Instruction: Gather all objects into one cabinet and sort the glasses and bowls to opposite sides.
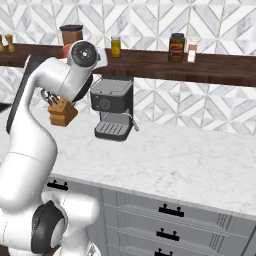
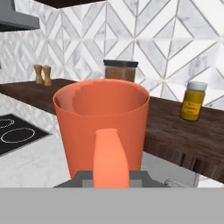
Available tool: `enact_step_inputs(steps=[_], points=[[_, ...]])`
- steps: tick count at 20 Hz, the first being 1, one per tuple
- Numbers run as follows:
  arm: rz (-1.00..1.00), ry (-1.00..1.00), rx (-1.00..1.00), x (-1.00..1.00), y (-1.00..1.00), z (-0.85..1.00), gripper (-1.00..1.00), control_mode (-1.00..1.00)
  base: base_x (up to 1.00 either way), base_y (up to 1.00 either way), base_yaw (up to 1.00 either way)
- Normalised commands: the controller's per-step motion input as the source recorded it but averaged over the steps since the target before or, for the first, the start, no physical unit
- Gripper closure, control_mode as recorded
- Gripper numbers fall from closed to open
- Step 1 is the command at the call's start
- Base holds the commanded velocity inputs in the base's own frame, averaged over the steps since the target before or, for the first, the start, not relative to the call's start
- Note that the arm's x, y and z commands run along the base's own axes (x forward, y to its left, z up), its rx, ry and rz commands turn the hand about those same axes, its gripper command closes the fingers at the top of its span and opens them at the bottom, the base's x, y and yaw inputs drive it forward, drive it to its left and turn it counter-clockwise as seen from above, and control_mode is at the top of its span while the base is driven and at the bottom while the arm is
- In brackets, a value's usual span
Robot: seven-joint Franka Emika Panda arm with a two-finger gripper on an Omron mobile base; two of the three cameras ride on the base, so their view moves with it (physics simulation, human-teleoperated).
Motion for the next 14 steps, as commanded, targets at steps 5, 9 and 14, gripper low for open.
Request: enact_step_inputs(steps=[5,9,14], points=[[-0.03,0.07,0.0,-1.0,0.0,-0.25,1.0,-1.0,0.0,0.0,0.0],[-0.06,0.18,0.0,-0.91,0.0,-0.49,1.0,-1.0,0.0,0.0,0.0],[-0.09,0.16,0.0,-0.94,0.0,-0.49,1.0,-1.0,0.0,0.0,0.0]])
